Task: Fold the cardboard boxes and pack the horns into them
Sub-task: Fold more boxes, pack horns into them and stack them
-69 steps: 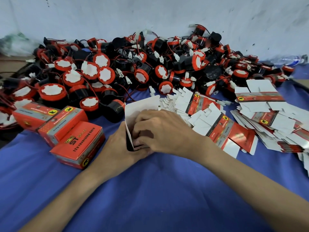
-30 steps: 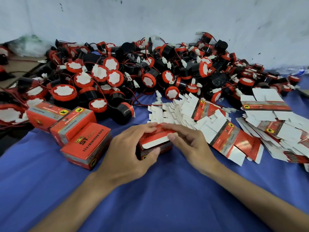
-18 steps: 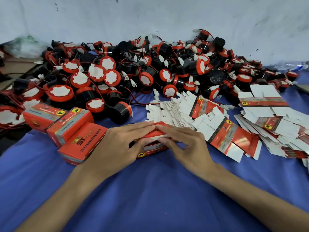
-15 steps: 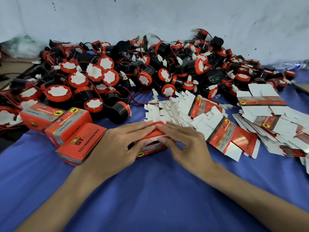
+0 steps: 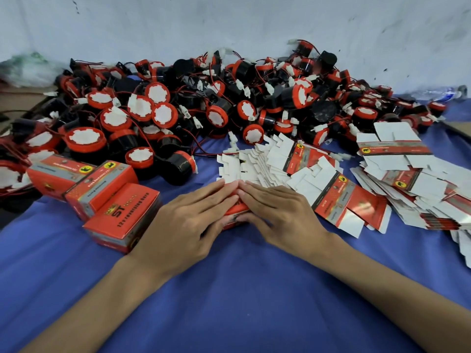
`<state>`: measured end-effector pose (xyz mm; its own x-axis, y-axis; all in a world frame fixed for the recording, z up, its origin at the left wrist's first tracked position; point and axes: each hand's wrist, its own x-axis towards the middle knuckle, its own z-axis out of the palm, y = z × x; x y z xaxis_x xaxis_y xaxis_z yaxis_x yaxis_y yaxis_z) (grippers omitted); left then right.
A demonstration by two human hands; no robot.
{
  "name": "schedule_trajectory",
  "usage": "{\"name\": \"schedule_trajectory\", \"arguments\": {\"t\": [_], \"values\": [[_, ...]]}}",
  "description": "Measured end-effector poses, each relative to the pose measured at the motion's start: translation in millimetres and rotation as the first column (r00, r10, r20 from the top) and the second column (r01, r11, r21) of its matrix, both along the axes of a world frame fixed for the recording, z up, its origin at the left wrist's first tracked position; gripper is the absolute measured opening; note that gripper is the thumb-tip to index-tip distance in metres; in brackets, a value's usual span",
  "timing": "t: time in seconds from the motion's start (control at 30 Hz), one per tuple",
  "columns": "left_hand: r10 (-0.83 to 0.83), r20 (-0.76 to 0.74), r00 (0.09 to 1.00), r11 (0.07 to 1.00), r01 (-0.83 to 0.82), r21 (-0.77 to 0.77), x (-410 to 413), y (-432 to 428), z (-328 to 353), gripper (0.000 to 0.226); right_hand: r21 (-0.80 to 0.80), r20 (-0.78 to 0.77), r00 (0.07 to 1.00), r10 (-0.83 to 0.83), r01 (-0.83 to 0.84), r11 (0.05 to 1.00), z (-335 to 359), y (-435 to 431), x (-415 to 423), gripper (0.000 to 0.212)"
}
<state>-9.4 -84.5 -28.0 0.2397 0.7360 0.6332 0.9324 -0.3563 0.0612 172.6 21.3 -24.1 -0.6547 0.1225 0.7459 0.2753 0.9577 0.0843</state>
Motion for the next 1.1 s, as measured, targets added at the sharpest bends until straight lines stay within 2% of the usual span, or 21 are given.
{"name": "schedule_trajectory", "arguments": {"t": [0.13, 0.3, 0.43, 0.53, 0.57, 0.6, 0.63, 0.7, 0.73, 0.77, 0.83, 0.9, 0.93, 0.97, 1.03, 1.07, 1.1], "values": [[0.025, -0.02, 0.999, 1.0, -0.025, -0.009, 2, -2, 3, 0.041, 0.026, 0.039, 0.999, -0.002, 0.001, 1.0, 5, 1, 1, 0.03], [0.014, -0.003, 1.0, 0.997, -0.014, -0.079, 4, -5, 5, 0.069, -0.066, 0.122, 0.993, 0.002, 0.006, 0.998, 6, -2, 4, 0.035], [0.081, -0.003, 0.997, 0.991, -0.081, -0.108, 8, 1, 8, 0.053, -0.171, 0.203, 0.979, 0.027, 0.008, 0.985, 9, -2, 13, 0.041], [0.138, 0.01, 0.99, 0.978, -0.134, -0.163, 6, 1, 12, 0.053, -0.069, 0.349, 0.926, -0.146, 0.18, 0.981, 24, 2, 23, 0.06], [0.189, 0.002, 0.982, 0.969, -0.186, -0.163, 4, 0, 13, 0.053, -0.031, 0.408, 0.875, -0.26, 0.298, 0.954, 32, 5, 27, 0.068], [0.263, -0.023, 0.965, 0.953, -0.263, -0.148, 1, 0, 15, 0.052, -0.007, 0.49, 0.784, -0.382, 0.441, 0.897, 40, 9, 31, 0.076], [0.353, -0.055, 0.934, 0.926, -0.357, -0.122, -1, -1, 16, 0.05, 0.018, 0.588, 0.65, -0.481, 0.584, 0.811, 46, 14, 36, 0.079], [0.517, -0.12, 0.847, 0.847, -0.527, -0.069, -4, -2, 18, 0.043, 0.109, 0.715, 0.397, -0.576, 0.75, 0.653, 51, 20, 44, 0.067], [0.57, -0.15, 0.808, 0.811, -0.582, -0.051, -4, -1, 19, 0.04, 0.148, 0.738, 0.338, -0.584, 0.763, 0.629, 51, 19, 46, 0.055], [0.602, -0.171, 0.78, 0.787, -0.616, -0.038, -4, -1, 20, 0.037, 0.168, 0.742, 0.329, -0.584, 0.752, 0.637, 51, 16, 47, 0.044], [0.629, -0.199, 0.751, 0.764, -0.645, -0.023, 0, -1, 19, 0.031, 0.205, 0.734, 0.344, -0.586, 0.711, 0.673, 52, 9, 47, 0.03], [0.634, -0.233, 0.737, 0.753, -0.657, -0.028, 4, -2, 17, 0.033, 0.249, 0.694, 0.347, -0.631, 0.706, 0.663, 56, 10, 47, 0.026], [0.63, -0.241, 0.738, 0.755, -0.655, -0.031, 4, -3, 16, 0.035, 0.253, 0.65, 0.374, -0.662, 0.715, 0.652, 60, 12, 47, 0.026], [0.615, -0.235, 0.752, 0.771, -0.636, -0.019, 4, -3, 16, 0.035, 0.225, 0.552, 0.475, -0.686, 0.707, 0.671, 61, 14, 48, 0.026], [0.497, -0.164, 0.852, 0.865, -0.501, 0.015, 2, -3, 17, 0.033, 0.075, 0.217, 0.746, -0.629, 0.63, 0.773, 62, 13, 49, 0.028], [0.377, -0.078, 0.923, 0.926, -0.376, 0.027, 3, -3, 19, 0.03, 0.012, -0.043, 0.854, -0.518, 0.519, 0.855, 65, 8, 47, 0.028], [0.236, 0.053, 0.97, 0.971, -0.238, 0.033, 6, -4, 21, 0.027, -0.018, -0.255, 0.876, -0.409, 0.418, 0.908, 68, 3, 44, 0.026]]}}
